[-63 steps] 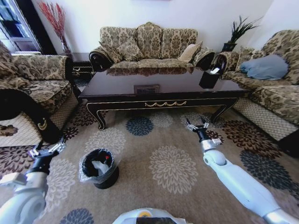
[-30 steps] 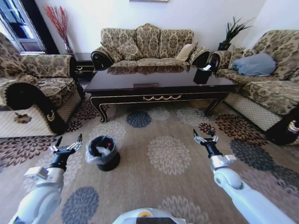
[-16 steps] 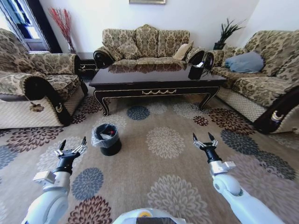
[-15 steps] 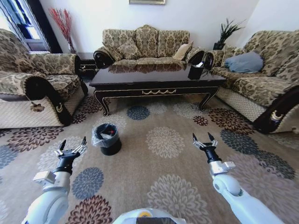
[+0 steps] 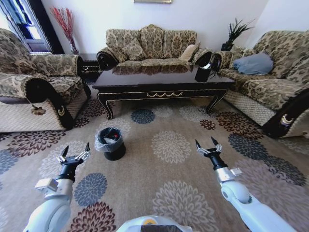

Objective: Move to the front of the table and pick up the trash from the floor, then place it into the trash bin.

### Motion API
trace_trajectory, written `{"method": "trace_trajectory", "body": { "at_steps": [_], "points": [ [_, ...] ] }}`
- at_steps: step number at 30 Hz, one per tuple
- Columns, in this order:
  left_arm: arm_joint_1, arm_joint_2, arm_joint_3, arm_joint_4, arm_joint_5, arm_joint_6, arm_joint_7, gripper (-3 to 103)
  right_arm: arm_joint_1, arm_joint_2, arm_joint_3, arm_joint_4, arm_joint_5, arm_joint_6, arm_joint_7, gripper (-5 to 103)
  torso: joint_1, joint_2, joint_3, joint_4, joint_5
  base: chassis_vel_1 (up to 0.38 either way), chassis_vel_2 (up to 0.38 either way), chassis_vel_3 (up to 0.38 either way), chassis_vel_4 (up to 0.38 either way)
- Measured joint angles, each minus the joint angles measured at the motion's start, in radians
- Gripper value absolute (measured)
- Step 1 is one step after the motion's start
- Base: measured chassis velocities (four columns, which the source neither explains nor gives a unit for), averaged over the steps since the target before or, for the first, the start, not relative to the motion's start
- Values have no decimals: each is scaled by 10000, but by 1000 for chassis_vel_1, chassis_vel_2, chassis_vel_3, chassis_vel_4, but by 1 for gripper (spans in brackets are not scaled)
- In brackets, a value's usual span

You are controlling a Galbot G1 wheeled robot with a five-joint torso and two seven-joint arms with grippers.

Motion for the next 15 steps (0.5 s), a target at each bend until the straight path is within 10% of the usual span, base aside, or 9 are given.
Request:
{"method": "trace_trajectory", "body": {
  "at_steps": [15],
  "points": [
    [8,-47,59,27,41,-23,22,100,-52,72,6,-95,-37,100,-108,100,-5,-1,-2,-1,-1,181,-183,-194,195]
  ]
}}
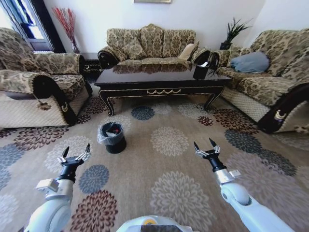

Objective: Move to the front of the table and pick up the trash from the floor, then place it into the trash bin.

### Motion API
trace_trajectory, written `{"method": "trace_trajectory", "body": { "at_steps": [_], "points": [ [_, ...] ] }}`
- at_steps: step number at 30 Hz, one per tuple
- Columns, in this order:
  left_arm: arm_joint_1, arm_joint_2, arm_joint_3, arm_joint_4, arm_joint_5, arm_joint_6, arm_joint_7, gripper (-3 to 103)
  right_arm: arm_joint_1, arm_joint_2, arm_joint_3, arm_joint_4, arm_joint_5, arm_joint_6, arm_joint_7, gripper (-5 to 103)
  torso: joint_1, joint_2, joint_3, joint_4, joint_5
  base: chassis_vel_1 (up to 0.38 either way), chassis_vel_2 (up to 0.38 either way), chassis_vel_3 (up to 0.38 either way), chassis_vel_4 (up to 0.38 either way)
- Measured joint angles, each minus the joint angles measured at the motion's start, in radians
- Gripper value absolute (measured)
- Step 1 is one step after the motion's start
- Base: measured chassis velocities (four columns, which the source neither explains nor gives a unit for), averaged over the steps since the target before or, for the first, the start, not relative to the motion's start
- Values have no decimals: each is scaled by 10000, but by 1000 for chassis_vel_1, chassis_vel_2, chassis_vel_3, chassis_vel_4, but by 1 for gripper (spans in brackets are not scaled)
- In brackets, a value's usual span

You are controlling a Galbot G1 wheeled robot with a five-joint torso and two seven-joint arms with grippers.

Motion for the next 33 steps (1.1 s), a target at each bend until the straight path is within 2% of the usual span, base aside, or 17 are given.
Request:
{"method": "trace_trajectory", "body": {
  "at_steps": [6,9,12,15,25,33],
  "points": [
    [28,-15,1,-21,-4,0,2,100,-48,37,24,-1,-46,18,-3,100,1,1,1,0,-3,301,-303,-308,308],
    [48,-24,4,-21,29,17,10,100,-67,73,28,0,-64,26,-3,100,-2,3,-3,0,9,326,-328,-338,327],
    [58,-31,23,15,141,14,35,100,-117,122,40,-1,-101,53,-12,100,-1,4,0,-2,-6,350,-346,-336,342],
    [59,-31,30,27,171,-51,50,100,-143,133,52,-3,-114,83,-27,100,-1,4,0,1,7,345,-314,-324,336],
    [44,-26,60,93,184,-146,80,100,-205,136,124,-48,-121,156,-93,100,2,3,0,-2,-4,295,-303,-286,318],
    [-13,-26,104,170,198,-147,87,100,-201,152,110,-202,-123,279,-226,100,2,1,1,-3,8,302,-300,-318,294]
  ]
}}
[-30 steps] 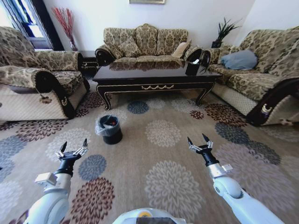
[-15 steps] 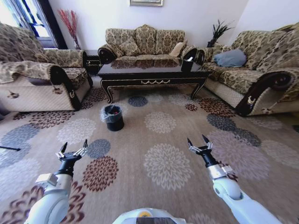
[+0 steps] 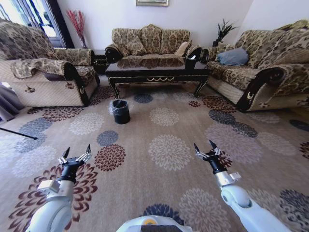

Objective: Move to the front of the table and pick up the trash from the floor, then place it into the trash bin.

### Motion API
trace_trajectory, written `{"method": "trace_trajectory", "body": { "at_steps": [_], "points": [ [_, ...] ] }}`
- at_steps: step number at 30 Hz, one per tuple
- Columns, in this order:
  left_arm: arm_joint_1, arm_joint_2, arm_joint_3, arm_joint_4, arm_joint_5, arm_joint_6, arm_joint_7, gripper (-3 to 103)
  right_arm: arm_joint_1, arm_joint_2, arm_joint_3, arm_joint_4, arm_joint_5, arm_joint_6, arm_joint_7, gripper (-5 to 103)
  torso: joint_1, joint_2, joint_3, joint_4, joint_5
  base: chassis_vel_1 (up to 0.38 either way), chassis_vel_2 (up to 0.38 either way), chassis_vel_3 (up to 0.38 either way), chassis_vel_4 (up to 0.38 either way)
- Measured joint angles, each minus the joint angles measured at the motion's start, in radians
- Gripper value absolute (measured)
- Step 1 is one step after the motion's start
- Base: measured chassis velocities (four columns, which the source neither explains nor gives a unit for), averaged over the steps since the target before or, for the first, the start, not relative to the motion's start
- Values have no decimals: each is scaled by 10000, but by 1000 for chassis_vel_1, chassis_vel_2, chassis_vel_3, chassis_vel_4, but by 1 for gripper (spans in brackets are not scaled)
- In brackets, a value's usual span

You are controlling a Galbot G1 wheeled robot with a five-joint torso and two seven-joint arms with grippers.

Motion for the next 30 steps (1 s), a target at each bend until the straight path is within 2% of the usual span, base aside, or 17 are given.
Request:
{"method": "trace_trajectory", "body": {
  "at_steps": [1,2,6,8,11,14,30],
  "points": [
    [-15,2,4,13,0,-1,1,100,6,7,-15,-23,3,39,-26,100,-2,1,-3,-1,3,274,-300,-235,275],
    [-40,4,24,49,0,-2,2,100,35,17,-51,-61,22,96,-63,100,-4,2,-5,5,-20,219,-256,-196,229],
    [-120,19,55,131,0,-2,2,100,91,51,-97,-142,44,133,-145,100,-5,3,-6,2,1,119,-100,-131,127],
    [-153,26,71,169,-3,-2,2,100,119,65,-113,-173,44,142,-188,100,-1,0,1,2,-14,-25,9,24,-21],
    [-195,43,96,214,-5,0,2,100,149,104,-139,-228,41,162,-273,100,4,-1,4,3,1,-72,47,50,-58],
    [-218,52,105,261,-11,8,3,100,163,145,-143,-295,-8,165,-294,100,4,-1,3,5,-9,-15,17,17,-17],
    [-304,82,135,311,-51,33,4,100,181,213,-173,-375,-25,158,-211,100,0,0,0,2,-7,0,0,0,0]
  ]
}}
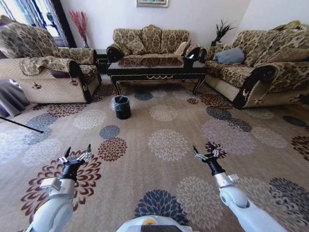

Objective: Move to the front of the table and pick up the trash from the floor, then place it into the trash bin.

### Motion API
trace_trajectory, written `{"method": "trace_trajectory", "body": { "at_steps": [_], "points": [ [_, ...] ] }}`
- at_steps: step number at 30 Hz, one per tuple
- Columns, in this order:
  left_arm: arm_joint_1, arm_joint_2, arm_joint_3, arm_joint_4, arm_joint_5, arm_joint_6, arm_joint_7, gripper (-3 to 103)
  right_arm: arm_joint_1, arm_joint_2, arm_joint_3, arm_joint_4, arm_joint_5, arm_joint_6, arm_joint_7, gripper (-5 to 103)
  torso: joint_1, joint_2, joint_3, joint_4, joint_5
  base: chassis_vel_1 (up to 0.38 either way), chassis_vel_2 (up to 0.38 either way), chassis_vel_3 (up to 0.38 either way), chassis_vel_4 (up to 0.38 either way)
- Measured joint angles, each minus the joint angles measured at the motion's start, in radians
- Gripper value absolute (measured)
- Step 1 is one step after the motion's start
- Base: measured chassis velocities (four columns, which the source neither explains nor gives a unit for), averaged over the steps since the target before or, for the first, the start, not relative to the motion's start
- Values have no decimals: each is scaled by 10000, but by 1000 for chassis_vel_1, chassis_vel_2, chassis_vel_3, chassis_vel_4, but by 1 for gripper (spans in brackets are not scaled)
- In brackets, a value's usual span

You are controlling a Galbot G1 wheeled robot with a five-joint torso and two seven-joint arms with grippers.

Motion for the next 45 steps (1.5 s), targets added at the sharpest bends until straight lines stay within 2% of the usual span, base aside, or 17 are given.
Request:
{"method": "trace_trajectory", "body": {
  "at_steps": [12,20,26,45],
  "points": [
    [-45,19,-10,-5,-67,-6,29,100,51,10,-7,-21,-36,35,7,100,0,0,0,1,0,0,0,0,0],
    [-27,46,-94,65,-236,-332,605,100,52,23,7,-76,-87,77,-9,100,13,56,32,0,0,0,0,0,0],
    [-30,102,-135,69,-267,-447,823,100,73,25,8,-118,-113,85,-20,100,42,284,234,-1,0,0,0,0,0],
    [-87,157,-134,170,-324,-476,875,100,202,2,-92,-271,-115,124,-47,100,198,1050,848,0,0,0,0,0,0]
  ]
}}
